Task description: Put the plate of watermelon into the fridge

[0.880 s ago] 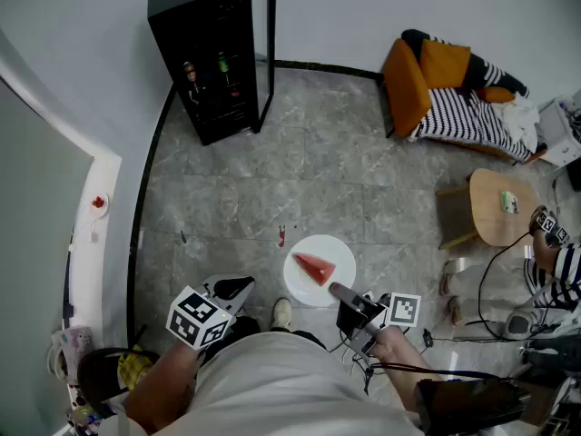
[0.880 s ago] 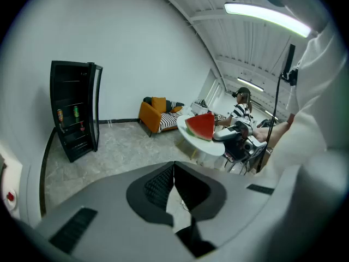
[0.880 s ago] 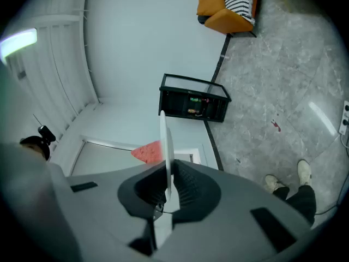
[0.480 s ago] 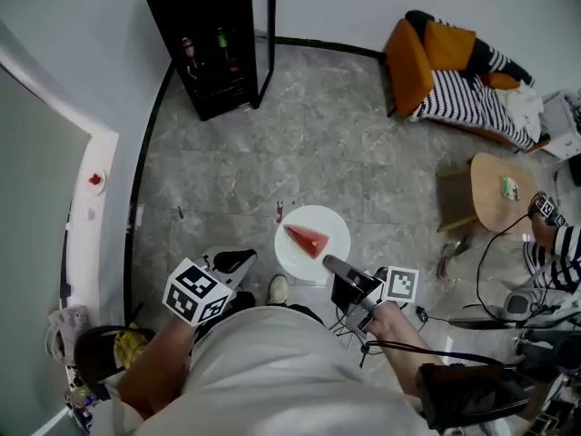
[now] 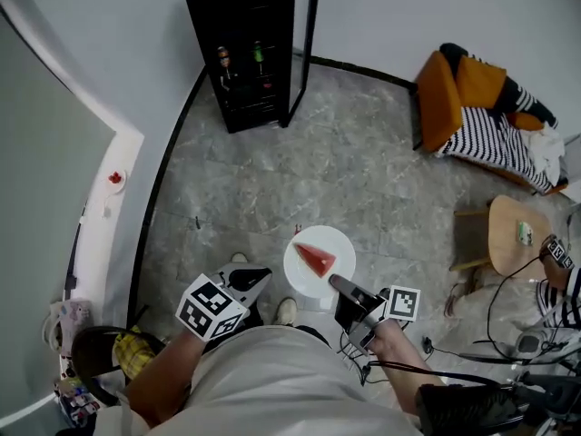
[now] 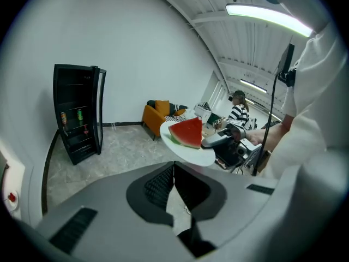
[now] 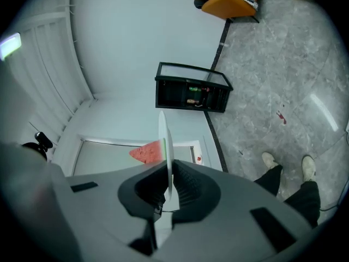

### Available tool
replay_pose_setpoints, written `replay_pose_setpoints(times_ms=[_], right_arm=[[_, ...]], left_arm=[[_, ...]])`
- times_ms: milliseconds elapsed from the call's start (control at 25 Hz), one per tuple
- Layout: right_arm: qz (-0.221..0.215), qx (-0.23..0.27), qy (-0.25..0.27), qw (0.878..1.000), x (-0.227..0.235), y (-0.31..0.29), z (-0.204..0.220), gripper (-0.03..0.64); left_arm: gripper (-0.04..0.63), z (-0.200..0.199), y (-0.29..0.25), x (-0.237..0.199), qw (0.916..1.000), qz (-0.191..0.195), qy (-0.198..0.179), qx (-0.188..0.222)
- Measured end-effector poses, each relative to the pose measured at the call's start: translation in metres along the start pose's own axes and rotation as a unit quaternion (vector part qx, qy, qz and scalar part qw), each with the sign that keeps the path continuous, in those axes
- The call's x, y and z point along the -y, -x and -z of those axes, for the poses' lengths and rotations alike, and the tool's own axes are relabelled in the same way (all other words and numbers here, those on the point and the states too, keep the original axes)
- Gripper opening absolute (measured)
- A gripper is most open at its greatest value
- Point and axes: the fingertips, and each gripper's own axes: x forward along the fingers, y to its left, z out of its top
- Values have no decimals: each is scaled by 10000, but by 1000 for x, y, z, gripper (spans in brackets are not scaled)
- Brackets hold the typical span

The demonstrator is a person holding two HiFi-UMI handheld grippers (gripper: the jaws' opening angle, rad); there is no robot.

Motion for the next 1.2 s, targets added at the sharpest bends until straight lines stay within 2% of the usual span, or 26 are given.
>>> replay_pose_setpoints(times_ms=[240,360,560,800,1040,1200], right_arm=[[107,-29,39,9999,-8,-72,-61,28],[117,62,91,9999,-14,-114,-83,28],[205,224,52,9995,-32,-197,-151,28],[149,347,110,9992,-42,-301,-209,28],[206,254,43,9995,-30,-396,-271,28],[164,135,50,9998,-26,-445,-306,28]], left_arm=[[12,-41,-8,-77,9999,17,-27,115],[12,-52,-6,-122,9998,20,-170,101],[12,-102,-6,-210,9989,91,-449,23],[12,-134,10,-302,9966,81,-816,-111],[12,-160,4,-366,9978,119,-653,-89],[12,-174,-4,-389,9982,60,-591,-78]])
